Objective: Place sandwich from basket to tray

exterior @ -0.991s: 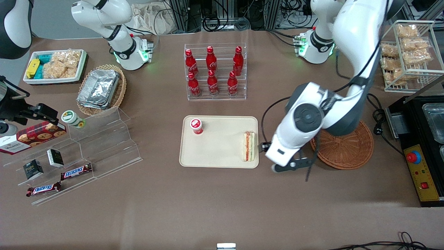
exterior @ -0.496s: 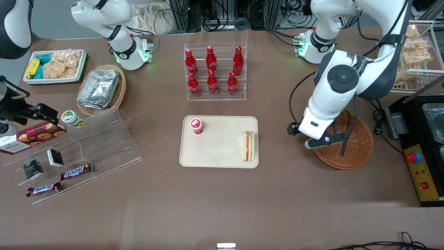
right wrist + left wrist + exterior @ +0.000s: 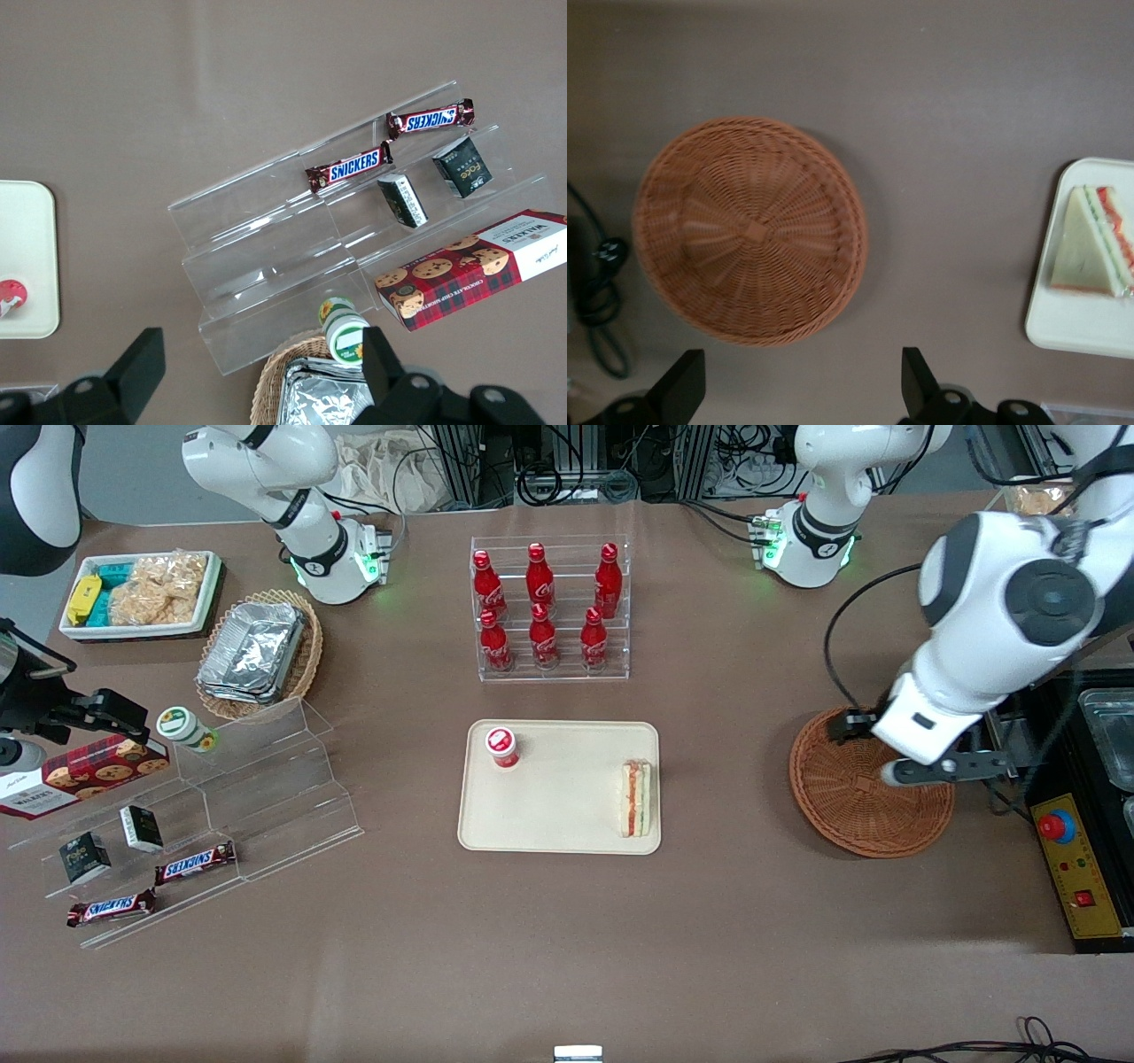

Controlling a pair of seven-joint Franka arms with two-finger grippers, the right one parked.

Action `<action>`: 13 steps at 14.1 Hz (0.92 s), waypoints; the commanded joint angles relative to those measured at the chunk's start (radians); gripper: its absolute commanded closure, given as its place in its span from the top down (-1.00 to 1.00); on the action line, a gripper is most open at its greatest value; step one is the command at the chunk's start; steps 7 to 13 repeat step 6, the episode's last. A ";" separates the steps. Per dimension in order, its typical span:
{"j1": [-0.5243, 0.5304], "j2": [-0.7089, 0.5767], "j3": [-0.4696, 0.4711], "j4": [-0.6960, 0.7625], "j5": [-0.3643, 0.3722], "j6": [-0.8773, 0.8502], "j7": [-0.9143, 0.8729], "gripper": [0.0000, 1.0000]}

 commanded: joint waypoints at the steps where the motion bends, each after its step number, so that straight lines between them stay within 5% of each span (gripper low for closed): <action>1: 0.025 0.031 -0.011 0.124 -0.018 -0.103 0.061 1.00; 13: 0.042 0.089 -0.013 0.221 -0.016 -0.121 0.101 1.00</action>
